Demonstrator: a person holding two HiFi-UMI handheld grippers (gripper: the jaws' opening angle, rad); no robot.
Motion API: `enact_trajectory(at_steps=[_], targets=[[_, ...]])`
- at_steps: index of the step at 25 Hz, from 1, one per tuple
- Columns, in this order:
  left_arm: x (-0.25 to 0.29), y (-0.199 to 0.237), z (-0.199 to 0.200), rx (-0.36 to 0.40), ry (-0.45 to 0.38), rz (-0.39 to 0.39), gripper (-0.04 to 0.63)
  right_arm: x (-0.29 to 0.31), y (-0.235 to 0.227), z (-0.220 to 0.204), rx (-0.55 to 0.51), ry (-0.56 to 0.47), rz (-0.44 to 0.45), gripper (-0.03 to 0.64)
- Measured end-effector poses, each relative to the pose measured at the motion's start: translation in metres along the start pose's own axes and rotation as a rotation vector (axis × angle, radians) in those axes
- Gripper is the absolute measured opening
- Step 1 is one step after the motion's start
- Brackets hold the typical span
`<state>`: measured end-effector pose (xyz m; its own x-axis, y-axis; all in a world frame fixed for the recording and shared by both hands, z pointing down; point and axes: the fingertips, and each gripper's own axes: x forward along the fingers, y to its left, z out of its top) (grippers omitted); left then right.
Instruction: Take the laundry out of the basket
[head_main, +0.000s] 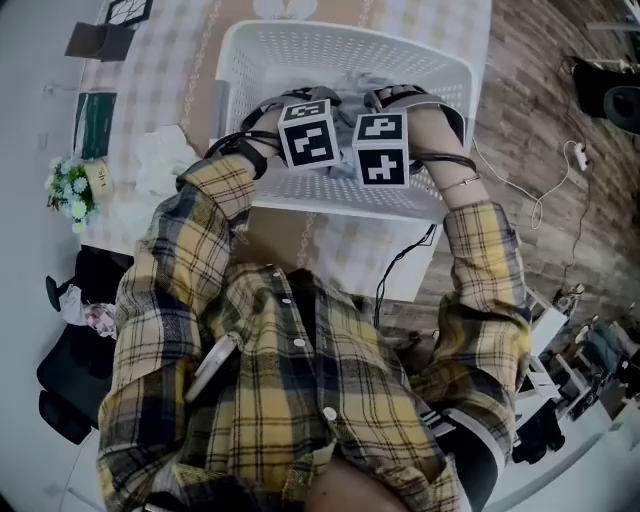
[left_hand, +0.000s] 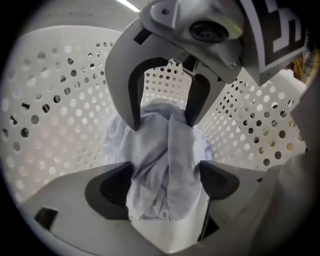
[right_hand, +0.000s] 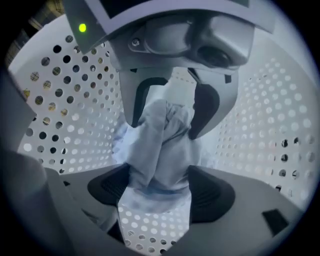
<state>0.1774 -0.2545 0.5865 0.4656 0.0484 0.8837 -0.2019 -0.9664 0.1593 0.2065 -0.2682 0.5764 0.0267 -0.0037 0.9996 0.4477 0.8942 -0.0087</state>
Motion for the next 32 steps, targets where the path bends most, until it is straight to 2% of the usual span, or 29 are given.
enact_trajectory(at_steps=[6, 9, 12, 16, 19, 21, 24, 32], targets=[[0.017, 0.005, -0.002, -0.031, -0.009, 0.000, 0.450, 0.023, 0.005, -0.009, -0.026, 0.047, 0.045, 0.402], [0.021, 0.006, -0.003, -0.031, -0.012, 0.006, 0.419, 0.028, 0.005, -0.010, -0.015, 0.042, 0.057, 0.381], [0.021, 0.005, -0.004, -0.035, -0.011, 0.002, 0.370, 0.030, 0.004, -0.009, -0.029, 0.049, 0.055, 0.342], [0.022, 0.003, -0.006, -0.009, 0.006, 0.011, 0.284, 0.034, 0.008, -0.008, -0.055, 0.047, 0.072, 0.220], [0.018, 0.004, -0.007, 0.033, 0.030, 0.033, 0.197, 0.032, 0.012, -0.005, -0.076, 0.034, 0.087, 0.161], [0.016, 0.005, -0.006, 0.061, 0.045, 0.052, 0.158, 0.030, 0.013, -0.005, -0.094, 0.034, 0.089, 0.152], [0.012, 0.003, -0.005, 0.071, 0.060, 0.061, 0.135, 0.024, 0.015, -0.003, -0.113, 0.040, 0.088, 0.144], [-0.017, 0.004, 0.004, 0.071, 0.043, 0.088, 0.120, -0.009, 0.014, 0.002, -0.091, 0.029, 0.032, 0.141]])
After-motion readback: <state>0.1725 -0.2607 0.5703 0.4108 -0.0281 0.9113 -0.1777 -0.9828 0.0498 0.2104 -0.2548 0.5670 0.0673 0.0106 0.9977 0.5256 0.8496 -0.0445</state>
